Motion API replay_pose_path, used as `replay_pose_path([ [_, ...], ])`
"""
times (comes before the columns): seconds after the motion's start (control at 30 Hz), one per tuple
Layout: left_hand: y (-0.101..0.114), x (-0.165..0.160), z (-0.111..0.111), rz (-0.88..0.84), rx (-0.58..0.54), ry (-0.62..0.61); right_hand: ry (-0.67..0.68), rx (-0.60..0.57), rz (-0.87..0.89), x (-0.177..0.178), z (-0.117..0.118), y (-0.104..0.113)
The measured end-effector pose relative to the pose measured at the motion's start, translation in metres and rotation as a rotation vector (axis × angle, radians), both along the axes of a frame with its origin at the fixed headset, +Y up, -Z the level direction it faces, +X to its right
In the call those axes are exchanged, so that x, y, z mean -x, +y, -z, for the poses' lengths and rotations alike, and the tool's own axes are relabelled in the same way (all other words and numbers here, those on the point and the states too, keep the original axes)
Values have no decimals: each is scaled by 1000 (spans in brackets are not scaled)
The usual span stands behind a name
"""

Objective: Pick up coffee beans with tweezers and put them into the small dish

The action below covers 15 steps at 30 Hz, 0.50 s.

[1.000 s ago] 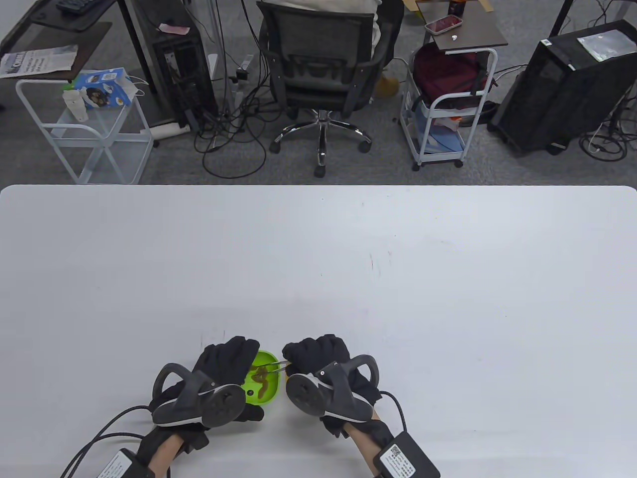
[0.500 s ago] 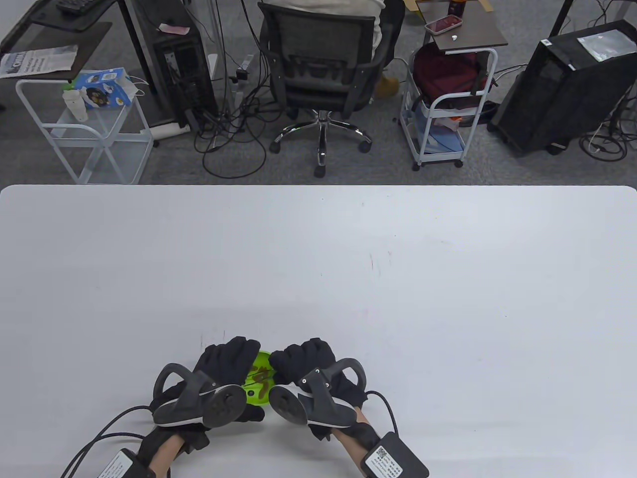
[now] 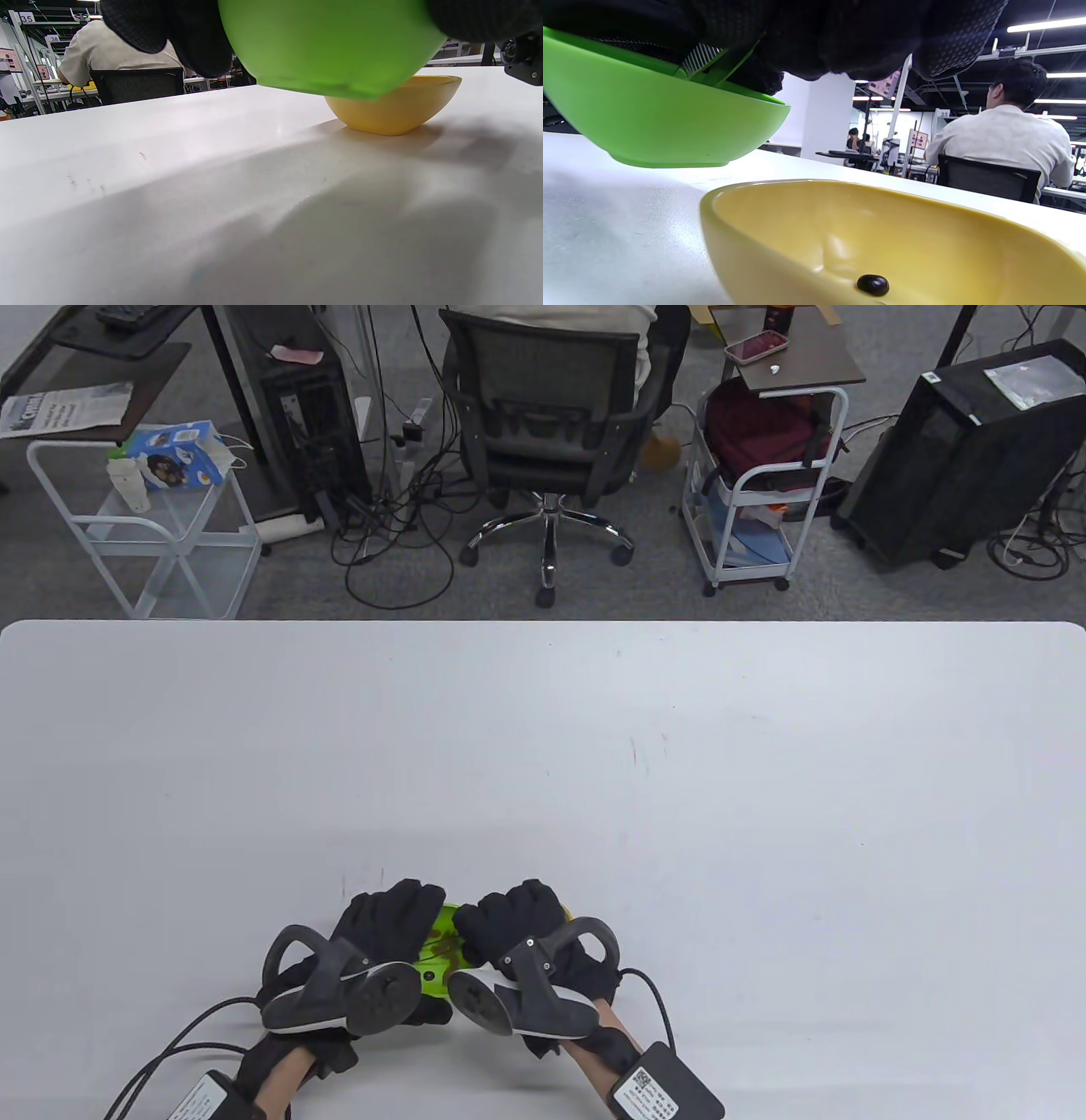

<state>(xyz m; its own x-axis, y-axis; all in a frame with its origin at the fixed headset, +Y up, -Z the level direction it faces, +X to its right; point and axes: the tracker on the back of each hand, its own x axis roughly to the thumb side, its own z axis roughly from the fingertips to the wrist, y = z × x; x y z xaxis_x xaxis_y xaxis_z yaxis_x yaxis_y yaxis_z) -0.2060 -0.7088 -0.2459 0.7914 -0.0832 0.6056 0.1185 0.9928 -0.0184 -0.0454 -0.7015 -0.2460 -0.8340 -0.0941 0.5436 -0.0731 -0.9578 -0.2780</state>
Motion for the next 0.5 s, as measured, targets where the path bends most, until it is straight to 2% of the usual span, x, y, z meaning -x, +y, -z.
replay_pose_path([
  [0.5, 0, -1, -1, 0, -3, -4, 0, -7, -44, 4, -1, 0],
])
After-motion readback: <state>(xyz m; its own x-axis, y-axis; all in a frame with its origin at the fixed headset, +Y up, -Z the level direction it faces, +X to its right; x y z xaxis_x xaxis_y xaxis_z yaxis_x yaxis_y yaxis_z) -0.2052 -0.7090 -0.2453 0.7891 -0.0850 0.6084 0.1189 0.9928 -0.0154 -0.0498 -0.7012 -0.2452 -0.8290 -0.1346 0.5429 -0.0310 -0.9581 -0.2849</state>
